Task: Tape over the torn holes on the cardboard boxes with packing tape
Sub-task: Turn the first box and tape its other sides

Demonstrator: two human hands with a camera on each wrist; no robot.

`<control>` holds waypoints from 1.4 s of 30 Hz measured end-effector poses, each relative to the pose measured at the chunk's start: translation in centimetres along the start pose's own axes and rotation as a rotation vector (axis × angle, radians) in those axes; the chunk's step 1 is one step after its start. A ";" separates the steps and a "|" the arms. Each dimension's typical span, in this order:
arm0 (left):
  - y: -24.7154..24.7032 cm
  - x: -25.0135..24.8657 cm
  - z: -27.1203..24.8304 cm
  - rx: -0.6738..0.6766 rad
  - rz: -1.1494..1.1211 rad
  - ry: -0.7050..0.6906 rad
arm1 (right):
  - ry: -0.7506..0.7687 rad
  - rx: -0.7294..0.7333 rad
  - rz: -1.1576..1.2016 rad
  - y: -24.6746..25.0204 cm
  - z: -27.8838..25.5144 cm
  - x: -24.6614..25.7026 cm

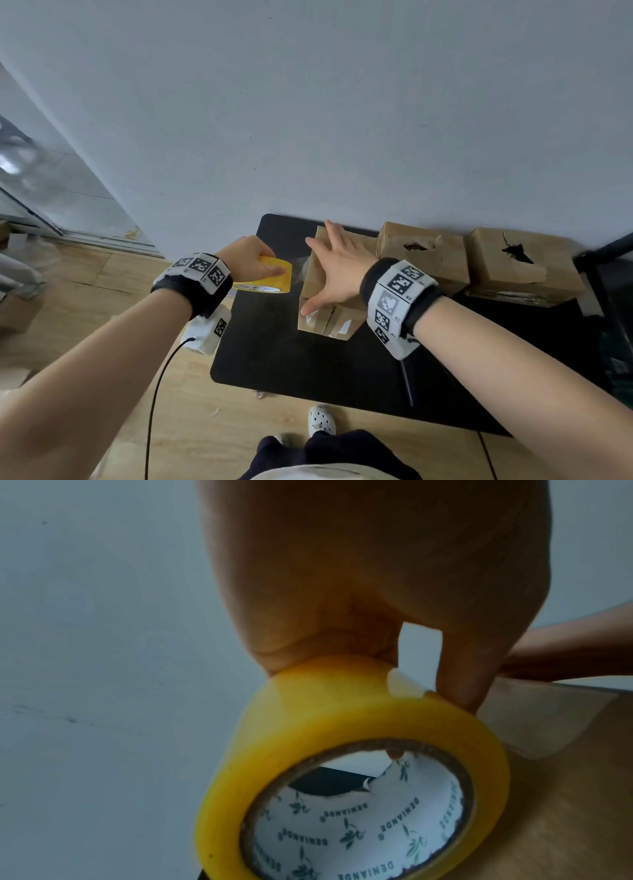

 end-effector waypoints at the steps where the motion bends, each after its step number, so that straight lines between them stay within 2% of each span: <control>1: 0.1 0.0 -0.1 -0.005 -0.006 0.000 | -0.001 -0.016 -0.013 0.2 0.1 0.1; 7: 2.0 0.0 -0.6 -0.041 0.027 -0.021 | 0.065 -0.162 0.001 1.7 -0.8 0.1; 14: 5.6 -2.1 -1.1 -0.015 0.144 -0.061 | 0.145 -0.316 0.317 1.4 -2.1 -1.4; 21: 3.8 -7.0 0.0 0.089 0.248 -0.201 | 0.141 -0.360 0.571 -2.4 -4.1 -5.3; 26: 2.1 -10.4 1.2 0.169 0.291 -0.267 | 0.141 -0.309 0.610 -4.5 -5.9 -8.5; 33: -0.3 -12.9 2.3 0.226 0.043 -0.322 | 0.030 -0.268 0.595 -9.6 -6.9 -12.6; 36: -1.5 -13.6 2.8 0.249 -0.003 -0.335 | -0.010 -0.294 0.647 -10.8 -6.5 -13.3; 39: -1.4 -13.7 3.4 0.226 -0.044 -0.316 | 0.032 -0.354 0.657 -10.4 -5.5 -13.4; 42: -1.4 -13.2 3.8 0.238 -0.098 -0.292 | 0.102 -0.338 0.637 -9.5 -4.1 -13.2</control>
Point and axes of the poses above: each hand's wrist, its own z-axis towards the middle knuckle, its own y-axis out of the back of the hand, x = y × z, the point moved 8 cm from there along z, towards the middle knuckle, and after that the axes turned 6 degrees about z, right-handed, at the moved point
